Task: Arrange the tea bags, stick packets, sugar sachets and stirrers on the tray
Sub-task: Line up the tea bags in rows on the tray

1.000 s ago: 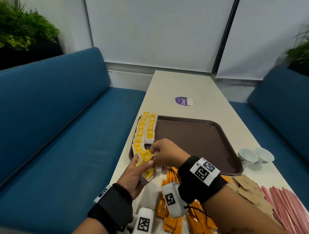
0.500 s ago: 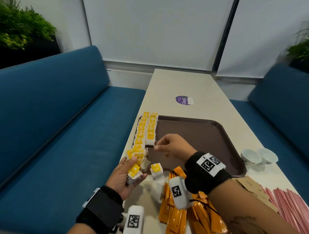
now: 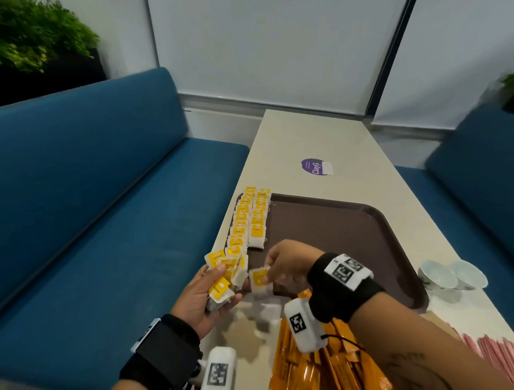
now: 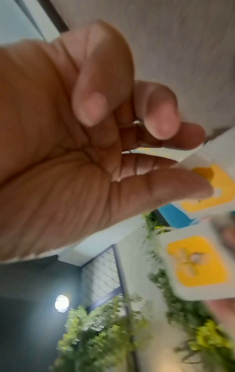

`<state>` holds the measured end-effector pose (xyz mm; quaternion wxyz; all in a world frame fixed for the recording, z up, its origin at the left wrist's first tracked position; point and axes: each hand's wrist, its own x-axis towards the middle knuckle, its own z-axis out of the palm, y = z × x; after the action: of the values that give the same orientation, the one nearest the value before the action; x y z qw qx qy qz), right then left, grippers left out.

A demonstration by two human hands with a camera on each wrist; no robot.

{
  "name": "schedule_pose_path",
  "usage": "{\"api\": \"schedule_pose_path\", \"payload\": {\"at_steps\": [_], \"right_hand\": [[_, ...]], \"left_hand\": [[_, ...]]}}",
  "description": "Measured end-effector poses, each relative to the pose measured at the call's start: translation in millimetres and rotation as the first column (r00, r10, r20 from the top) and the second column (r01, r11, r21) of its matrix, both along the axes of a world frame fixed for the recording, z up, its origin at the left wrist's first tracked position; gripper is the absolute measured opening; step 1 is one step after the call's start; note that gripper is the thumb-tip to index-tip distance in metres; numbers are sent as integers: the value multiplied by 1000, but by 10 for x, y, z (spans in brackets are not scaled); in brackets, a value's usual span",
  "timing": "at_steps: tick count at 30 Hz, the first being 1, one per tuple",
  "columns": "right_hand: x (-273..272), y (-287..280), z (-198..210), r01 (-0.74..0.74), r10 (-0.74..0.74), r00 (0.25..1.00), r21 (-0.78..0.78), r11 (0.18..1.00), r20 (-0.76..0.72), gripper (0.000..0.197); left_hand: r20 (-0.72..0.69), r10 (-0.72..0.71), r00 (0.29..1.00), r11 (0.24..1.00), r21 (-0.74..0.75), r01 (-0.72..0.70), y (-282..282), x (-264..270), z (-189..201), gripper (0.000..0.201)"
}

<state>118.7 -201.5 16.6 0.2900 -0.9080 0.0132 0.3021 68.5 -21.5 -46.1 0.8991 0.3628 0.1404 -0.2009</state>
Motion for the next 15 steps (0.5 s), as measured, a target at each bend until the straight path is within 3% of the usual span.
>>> {"api": "schedule_pose_path", "payload": {"at_steps": [5, 9, 15], "right_hand": [[374, -49, 101, 173, -191, 977, 179, 969, 93, 22], [638, 44, -125, 150, -154, 986, 56, 987, 59, 23], [844, 125, -355, 216, -217, 976, 110, 970, -11, 23]], "left_hand": [[-9, 12, 1000, 1000, 3, -12, -5, 92, -57, 44], [-25, 4, 1000, 1000, -2, -4, -46, 148, -67, 39], [-50, -11, 999, 1000, 20, 13, -76, 178, -102, 44]]}}
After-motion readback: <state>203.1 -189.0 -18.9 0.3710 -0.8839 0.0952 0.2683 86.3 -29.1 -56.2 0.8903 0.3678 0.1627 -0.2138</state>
